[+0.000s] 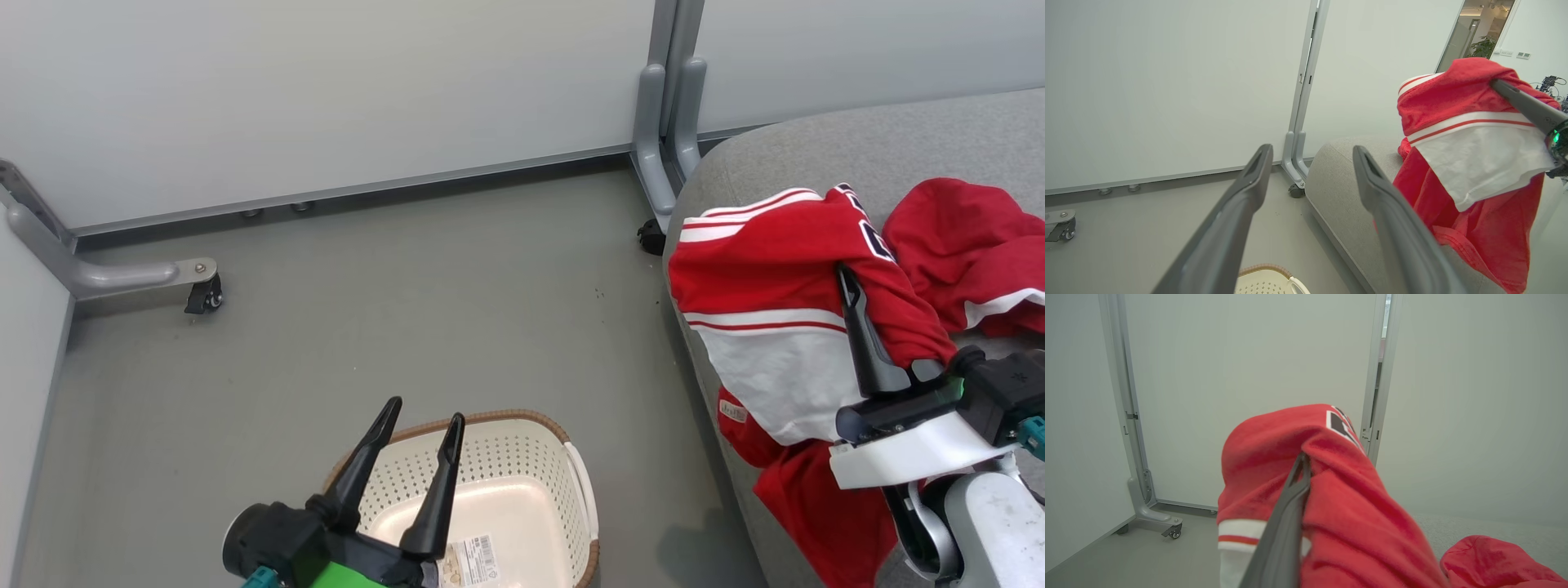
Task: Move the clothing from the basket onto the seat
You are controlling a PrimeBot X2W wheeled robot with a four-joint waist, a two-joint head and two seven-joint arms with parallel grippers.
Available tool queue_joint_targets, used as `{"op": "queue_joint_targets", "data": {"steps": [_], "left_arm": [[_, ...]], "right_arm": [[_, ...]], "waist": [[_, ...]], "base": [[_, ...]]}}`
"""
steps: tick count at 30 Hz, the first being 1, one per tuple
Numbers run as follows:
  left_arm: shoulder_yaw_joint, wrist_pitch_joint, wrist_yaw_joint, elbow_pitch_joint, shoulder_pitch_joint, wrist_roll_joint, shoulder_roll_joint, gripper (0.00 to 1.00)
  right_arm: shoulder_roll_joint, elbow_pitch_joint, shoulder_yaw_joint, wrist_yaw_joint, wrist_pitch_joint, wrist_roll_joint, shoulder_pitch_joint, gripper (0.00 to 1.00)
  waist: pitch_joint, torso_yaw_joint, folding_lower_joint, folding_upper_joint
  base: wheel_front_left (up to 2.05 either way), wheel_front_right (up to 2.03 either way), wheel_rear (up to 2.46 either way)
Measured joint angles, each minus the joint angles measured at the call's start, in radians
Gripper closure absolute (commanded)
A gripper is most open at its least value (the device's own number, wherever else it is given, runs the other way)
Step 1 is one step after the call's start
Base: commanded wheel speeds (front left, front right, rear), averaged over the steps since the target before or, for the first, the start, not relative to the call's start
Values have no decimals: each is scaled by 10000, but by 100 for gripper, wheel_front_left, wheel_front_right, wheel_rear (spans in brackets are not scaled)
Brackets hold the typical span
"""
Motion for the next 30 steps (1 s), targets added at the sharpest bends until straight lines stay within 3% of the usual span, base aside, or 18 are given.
{"op": "queue_joint_targets", "data": {"steps": [14, 30], "left_arm": [[-48, 0, 0, 309, -50, 1662, 48, 0], [389, 2, 0, 596, -68, 2213, -203, 0]], "right_arm": [[33, 6, -25, 0, 0, 0, -20, 100], [38, -167, -232, 0, 0, -107, -63, 100]], "waist": [[3, -12, 0, 0], [139, -431, 0, 0]], "base": [[0, 0, 0], [0, 0, 0]]}}
